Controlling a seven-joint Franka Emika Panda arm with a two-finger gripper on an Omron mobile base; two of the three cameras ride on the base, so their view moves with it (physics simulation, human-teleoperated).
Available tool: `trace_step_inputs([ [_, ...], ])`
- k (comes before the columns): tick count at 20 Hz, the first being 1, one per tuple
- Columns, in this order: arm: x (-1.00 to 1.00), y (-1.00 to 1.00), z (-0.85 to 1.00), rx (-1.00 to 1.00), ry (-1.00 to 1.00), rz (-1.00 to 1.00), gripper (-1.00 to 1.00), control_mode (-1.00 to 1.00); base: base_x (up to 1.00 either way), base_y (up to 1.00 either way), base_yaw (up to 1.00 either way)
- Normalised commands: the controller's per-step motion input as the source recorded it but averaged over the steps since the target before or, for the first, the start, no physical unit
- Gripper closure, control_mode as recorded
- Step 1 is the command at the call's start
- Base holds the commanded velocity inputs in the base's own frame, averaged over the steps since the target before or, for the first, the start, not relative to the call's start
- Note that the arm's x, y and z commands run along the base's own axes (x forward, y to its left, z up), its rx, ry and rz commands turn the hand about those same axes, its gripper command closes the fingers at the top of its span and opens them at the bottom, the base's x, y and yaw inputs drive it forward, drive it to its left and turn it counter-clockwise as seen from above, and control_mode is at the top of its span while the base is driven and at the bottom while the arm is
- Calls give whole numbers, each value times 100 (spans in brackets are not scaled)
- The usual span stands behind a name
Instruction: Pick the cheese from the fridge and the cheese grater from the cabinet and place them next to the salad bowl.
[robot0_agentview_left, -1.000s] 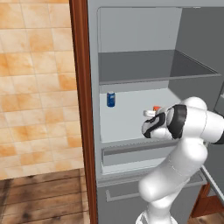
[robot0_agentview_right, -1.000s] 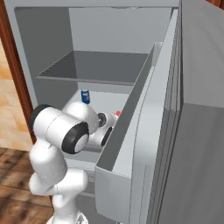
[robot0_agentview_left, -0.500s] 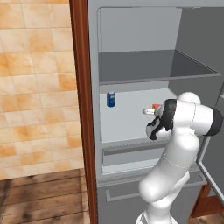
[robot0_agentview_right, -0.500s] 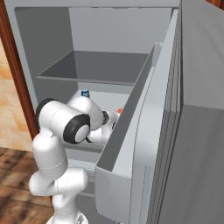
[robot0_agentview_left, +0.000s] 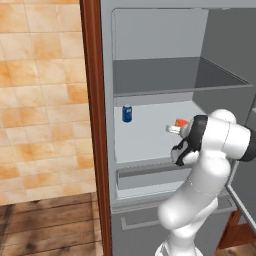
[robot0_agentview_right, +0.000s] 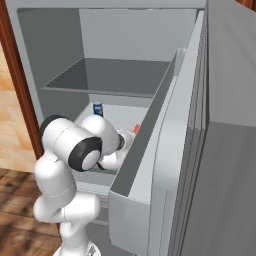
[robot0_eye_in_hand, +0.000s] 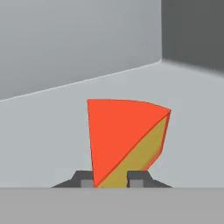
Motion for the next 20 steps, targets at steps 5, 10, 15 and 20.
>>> trace_step_inputs([
  [5,-91,-4,4,4,-17,-1,100,-100,0,0,0],
  [10,-64,6,29,0,-12,0,100,-100,0,0,0],
  [15,-44,0,51,0,-9,0,100,-100,0,0,0],
  [20,-41,2,53,0,-5,0,100,-100,0,0,0],
])
